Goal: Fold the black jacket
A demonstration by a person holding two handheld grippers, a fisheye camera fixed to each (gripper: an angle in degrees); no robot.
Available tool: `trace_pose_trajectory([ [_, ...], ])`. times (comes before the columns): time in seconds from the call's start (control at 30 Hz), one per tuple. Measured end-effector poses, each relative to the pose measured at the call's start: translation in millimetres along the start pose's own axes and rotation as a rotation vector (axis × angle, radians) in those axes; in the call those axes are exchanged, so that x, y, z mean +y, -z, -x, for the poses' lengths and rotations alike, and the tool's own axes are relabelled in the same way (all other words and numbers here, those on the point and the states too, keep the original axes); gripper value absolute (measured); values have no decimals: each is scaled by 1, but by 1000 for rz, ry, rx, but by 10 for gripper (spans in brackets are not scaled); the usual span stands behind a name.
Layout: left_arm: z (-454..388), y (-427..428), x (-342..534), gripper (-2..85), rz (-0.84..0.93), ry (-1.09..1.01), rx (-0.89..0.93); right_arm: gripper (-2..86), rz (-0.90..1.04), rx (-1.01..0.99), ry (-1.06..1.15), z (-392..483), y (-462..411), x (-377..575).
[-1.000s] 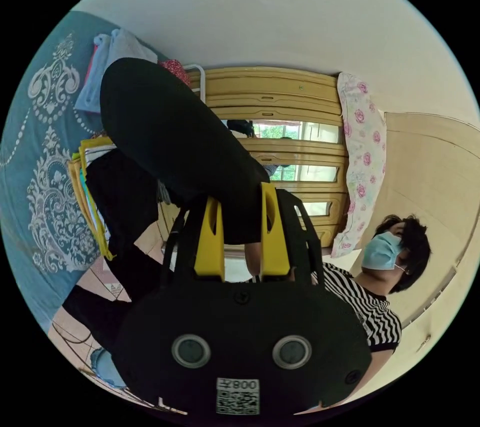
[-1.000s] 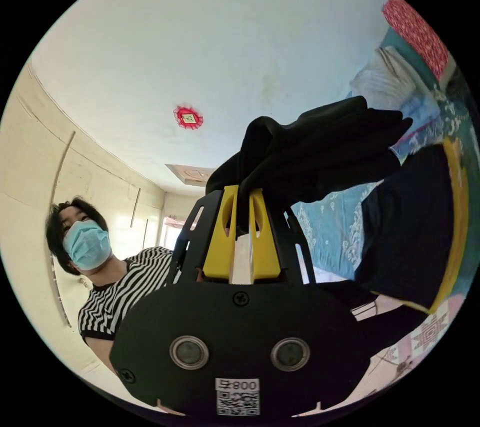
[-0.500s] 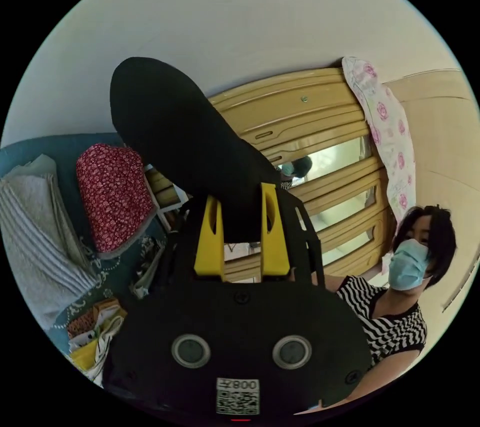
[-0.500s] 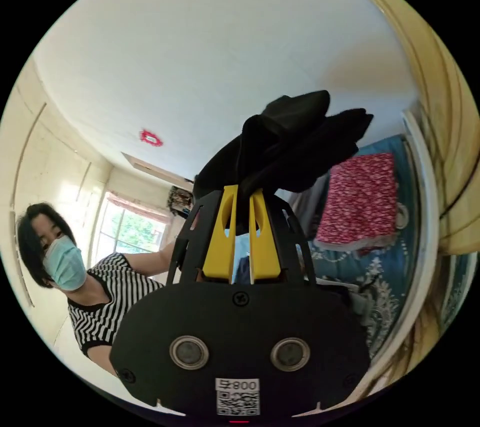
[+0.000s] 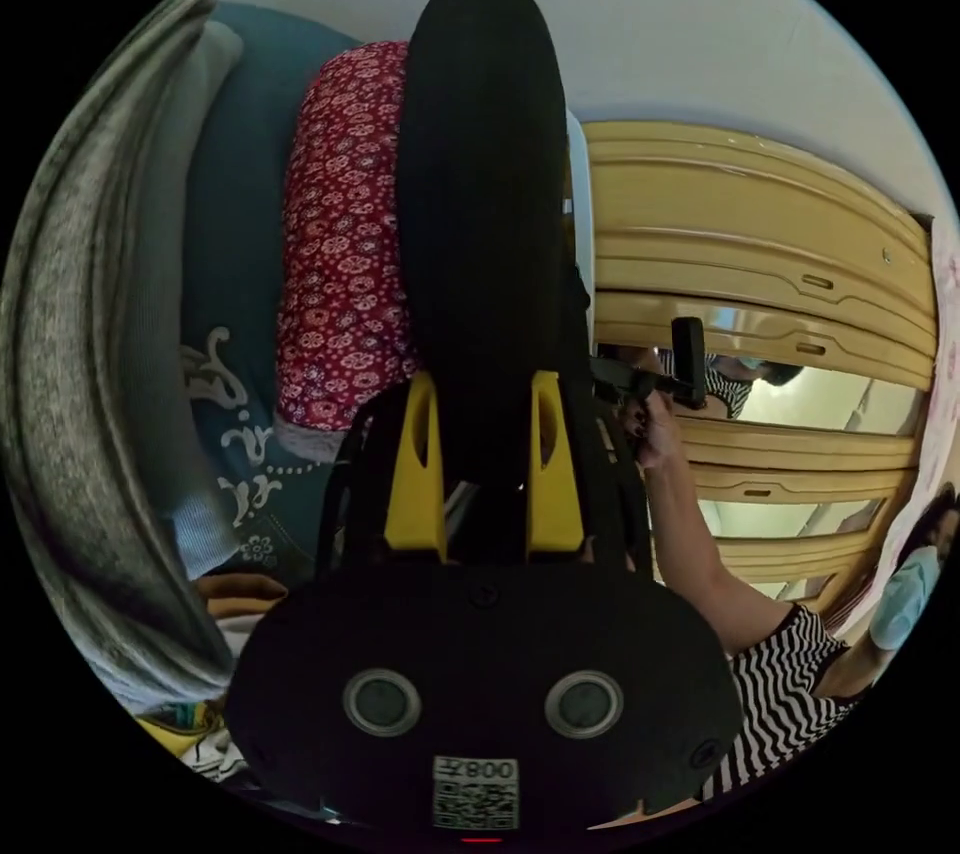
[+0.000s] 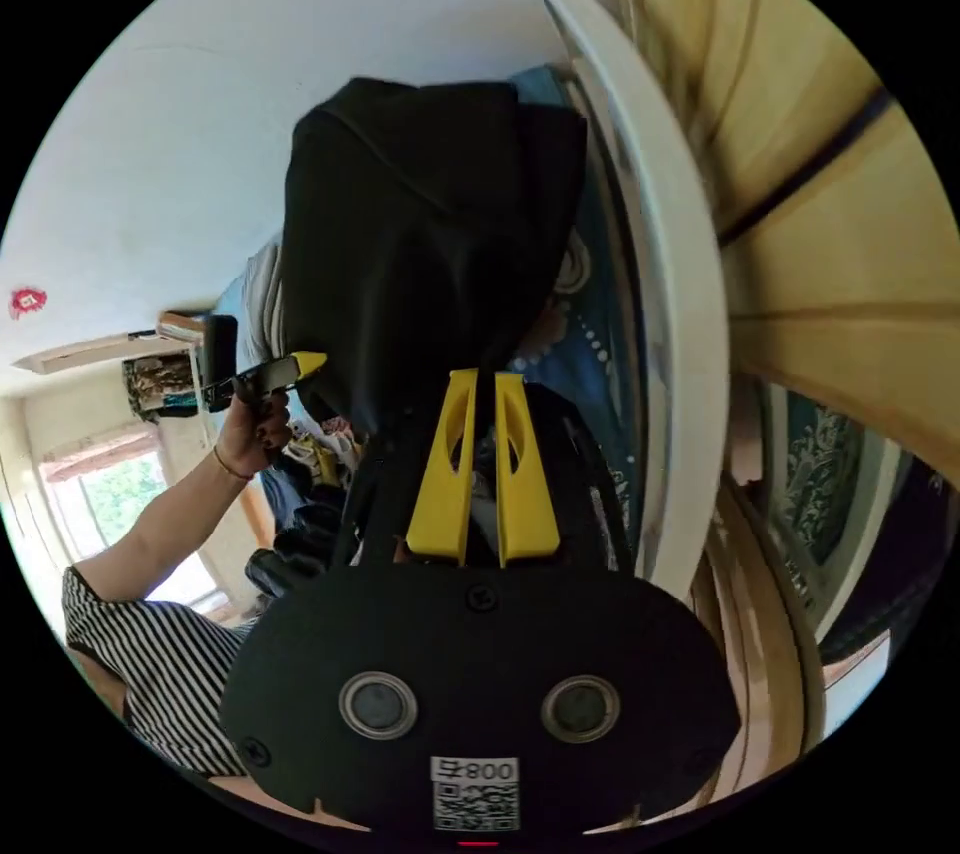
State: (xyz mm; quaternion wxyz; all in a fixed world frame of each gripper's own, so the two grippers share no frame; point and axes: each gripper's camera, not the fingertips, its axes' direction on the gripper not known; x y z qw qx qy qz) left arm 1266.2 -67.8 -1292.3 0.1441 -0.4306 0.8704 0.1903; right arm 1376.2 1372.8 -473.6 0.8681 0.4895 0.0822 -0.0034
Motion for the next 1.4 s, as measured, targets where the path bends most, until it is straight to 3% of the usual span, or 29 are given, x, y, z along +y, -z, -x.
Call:
trace_pose_trajectory([
  [0.2,22,-28,-28,138,36,3,4,3,-253,41,145,70,67,8],
  [0.4,24,-27,-31,125,9,-40,-54,1,61,116,154,91,-4,-61],
  [0.5,22,-7,-16,90,-33,-78,-137,0,87,168,133,95,-2,-78],
  [0.6,28,-4,-15,73,-87,-91,-95,0,102,246,145,103,1,-92],
  [0.8,41,-27,-36,59,16,-97,-167,0,176,394,172,127,-9,-108],
  [1.07,29,63,42,57,-132,-176,-140,6,-60,268,274,161,56,-67],
  [1.17,38,116,74,82,-221,-157,-216,16,-163,140,343,184,72,-47],
  [1.4,49,184,90,104,-347,-112,-244,79,-65,-182,454,250,-2,-79],
])
